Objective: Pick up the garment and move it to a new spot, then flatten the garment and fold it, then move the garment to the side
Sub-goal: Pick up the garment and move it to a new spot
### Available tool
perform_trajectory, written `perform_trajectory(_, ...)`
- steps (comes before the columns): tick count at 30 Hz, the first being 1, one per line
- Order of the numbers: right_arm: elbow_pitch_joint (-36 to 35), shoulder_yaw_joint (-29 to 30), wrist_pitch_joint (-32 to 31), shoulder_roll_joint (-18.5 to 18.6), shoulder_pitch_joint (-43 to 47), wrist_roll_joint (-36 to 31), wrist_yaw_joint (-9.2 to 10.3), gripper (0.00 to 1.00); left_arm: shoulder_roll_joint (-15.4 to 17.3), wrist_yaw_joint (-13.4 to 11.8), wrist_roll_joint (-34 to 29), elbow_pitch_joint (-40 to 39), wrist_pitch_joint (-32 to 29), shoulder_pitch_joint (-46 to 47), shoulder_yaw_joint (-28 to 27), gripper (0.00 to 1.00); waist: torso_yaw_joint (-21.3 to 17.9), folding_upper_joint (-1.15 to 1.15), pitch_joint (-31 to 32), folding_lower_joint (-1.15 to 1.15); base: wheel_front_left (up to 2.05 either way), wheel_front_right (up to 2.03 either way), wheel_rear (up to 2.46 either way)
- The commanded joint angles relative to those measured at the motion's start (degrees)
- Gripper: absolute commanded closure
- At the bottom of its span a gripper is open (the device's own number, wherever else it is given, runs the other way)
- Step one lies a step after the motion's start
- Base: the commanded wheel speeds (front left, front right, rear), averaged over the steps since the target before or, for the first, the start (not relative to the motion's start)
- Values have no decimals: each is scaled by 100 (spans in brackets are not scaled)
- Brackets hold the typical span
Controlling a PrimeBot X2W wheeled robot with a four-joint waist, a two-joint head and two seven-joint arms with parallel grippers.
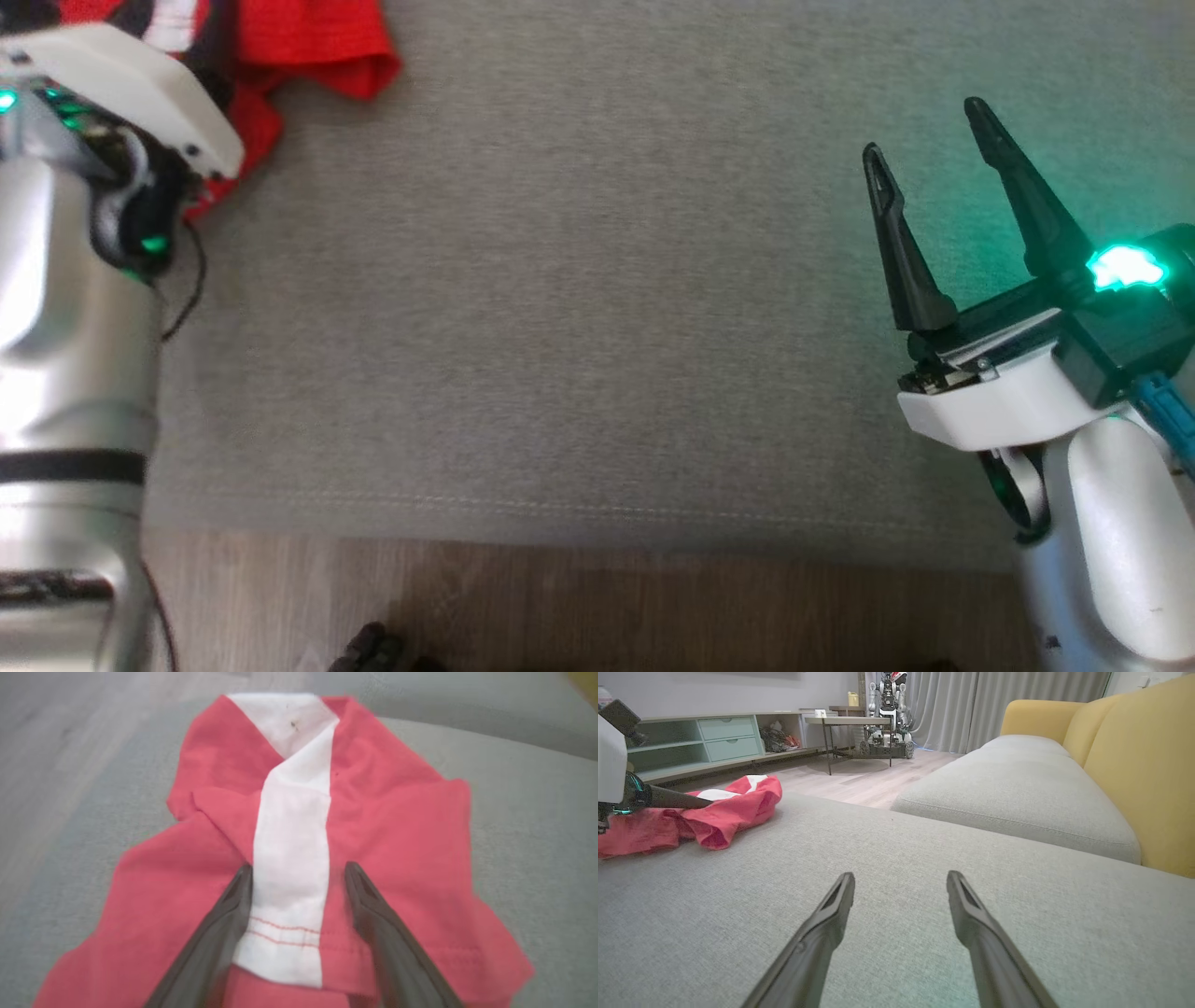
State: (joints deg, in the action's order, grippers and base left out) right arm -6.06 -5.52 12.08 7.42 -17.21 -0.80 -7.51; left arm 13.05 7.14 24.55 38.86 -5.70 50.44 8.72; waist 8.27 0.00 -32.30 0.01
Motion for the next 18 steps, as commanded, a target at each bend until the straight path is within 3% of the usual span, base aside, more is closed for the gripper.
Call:
perform_trajectory(1, -235, -114, 19, -55, -59, -14, 2, 0, 368, 30, 65, 9, -138, 240, -145, 0, -172, 0, -137, -1, 0, 0, 0)
perform_trajectory(5, -218, -107, 76, -101, -134, 10, 2, 0, 513, 32, 56, 517, -581, 515, 42, 0, -324, 0, -202, -1, 0, 0, 0)
perform_trajectory(6, -202, -107, 92, -118, -150, 17, 2, 0, 504, 33, 118, 561, -690, 533, 160, 100, -357, 0, -200, -1, 0, 0, 0)
perform_trajectory(10, -95, -93, 156, -187, -167, 33, 2, 0, 608, 34, 487, 524, -717, 508, 432, 100, -445, 0, -139, -1, 0, 0, 0)
perform_trajectory(18, 231, -136, 256, -315, -192, 67, 2, 0, 704, 34, 639, 224, 523, 379, 472, 100, -551, 0, 399, -1, 0, 0, 0)
